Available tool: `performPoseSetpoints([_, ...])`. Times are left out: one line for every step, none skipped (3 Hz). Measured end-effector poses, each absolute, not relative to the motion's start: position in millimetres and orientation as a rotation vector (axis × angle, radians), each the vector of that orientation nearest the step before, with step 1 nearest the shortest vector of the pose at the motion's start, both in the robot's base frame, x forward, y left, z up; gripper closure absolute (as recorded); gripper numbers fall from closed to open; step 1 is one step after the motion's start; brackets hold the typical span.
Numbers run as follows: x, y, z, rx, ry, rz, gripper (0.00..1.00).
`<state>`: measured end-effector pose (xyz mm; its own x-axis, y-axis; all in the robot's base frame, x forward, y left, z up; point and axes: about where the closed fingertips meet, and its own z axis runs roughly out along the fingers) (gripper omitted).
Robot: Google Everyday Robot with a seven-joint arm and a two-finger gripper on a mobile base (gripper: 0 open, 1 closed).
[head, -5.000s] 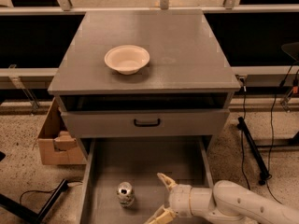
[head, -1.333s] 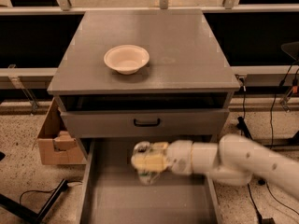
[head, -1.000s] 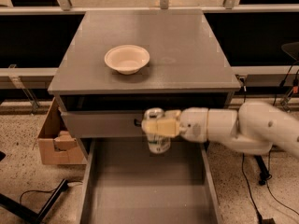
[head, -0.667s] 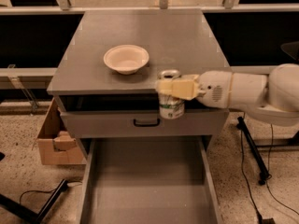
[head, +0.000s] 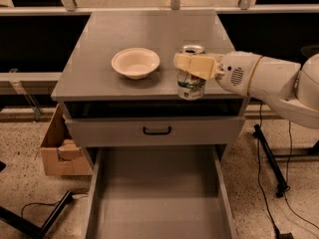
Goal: Pick 7up can from middle drawer and place on counter
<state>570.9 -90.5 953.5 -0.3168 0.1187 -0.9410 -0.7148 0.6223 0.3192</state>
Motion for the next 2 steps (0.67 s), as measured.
performPoseSetpoints([582.0, -97.8, 954.8, -0.451, 1.699, 0.859, 1.0])
performPoseSetpoints([587.8, -97.2, 958.6, -0.444, 1.695, 0.856, 1.0])
